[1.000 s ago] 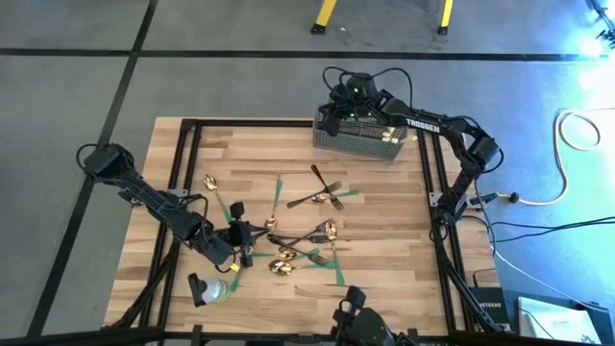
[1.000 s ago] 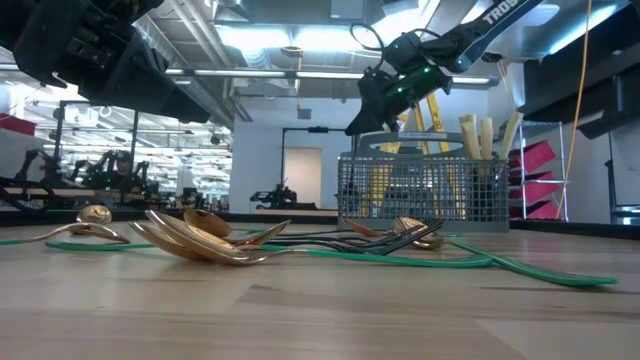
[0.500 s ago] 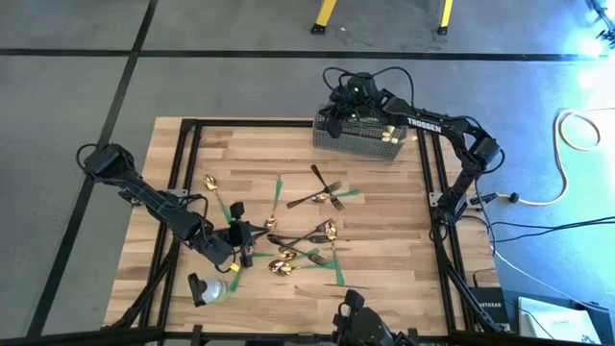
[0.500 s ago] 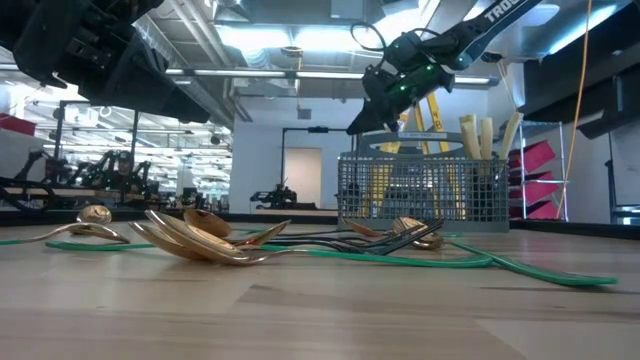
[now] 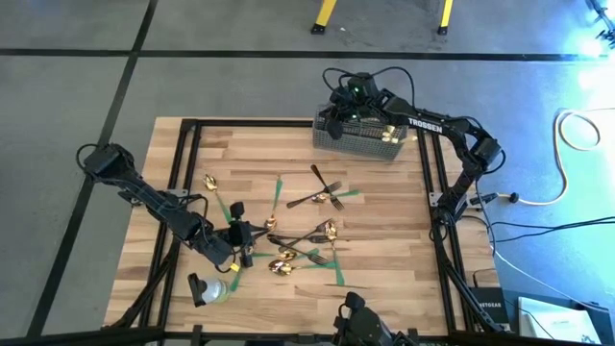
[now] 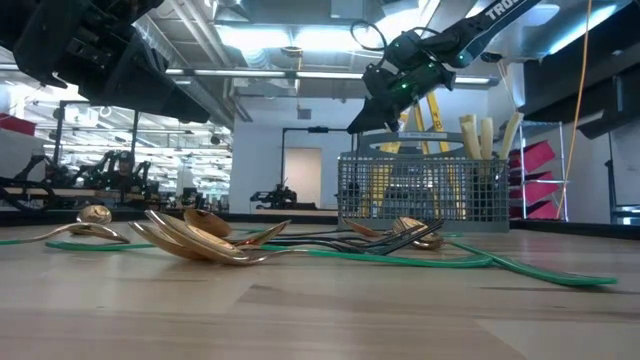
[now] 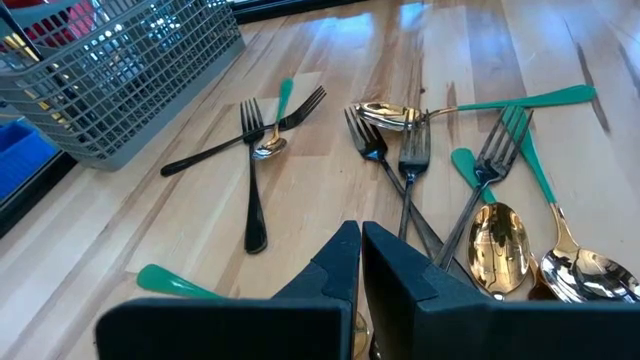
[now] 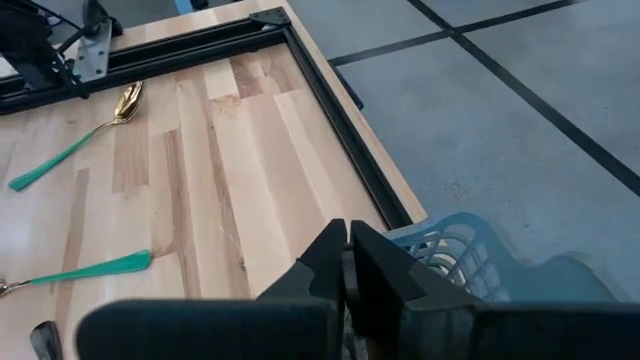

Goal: Sort silverware
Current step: Put the black fork into the gray organizer

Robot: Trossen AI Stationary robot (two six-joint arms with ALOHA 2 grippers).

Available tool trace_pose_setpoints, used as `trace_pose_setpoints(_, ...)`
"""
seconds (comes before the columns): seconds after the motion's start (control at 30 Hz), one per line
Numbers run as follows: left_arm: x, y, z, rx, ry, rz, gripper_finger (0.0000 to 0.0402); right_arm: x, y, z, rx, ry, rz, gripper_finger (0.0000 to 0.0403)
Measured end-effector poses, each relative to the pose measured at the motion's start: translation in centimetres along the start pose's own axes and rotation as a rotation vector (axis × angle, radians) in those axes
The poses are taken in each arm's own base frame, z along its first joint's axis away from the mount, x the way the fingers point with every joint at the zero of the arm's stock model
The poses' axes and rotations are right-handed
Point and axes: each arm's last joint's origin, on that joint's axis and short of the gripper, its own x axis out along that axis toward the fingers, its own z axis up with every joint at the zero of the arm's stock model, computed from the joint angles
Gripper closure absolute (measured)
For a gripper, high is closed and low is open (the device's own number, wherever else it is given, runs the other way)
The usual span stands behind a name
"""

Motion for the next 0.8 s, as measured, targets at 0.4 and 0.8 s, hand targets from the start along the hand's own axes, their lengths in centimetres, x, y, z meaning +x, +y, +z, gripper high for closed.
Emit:
trace_pose_setpoints(0.4, 0.00, 0.00, -0.01, 0.001, 0.000, 0.000, 0.0402, 0.05, 0.00, -0.17, -0.039, 0.016, -0.009, 0.0403)
trace_pose_setpoints(0.8, 0.00, 0.00, -0.01, 0.001, 0.000, 0.000, 0.0402, -0.02, 0.07, -0.42, -0.043, 0.045, -0.007, 0.0403)
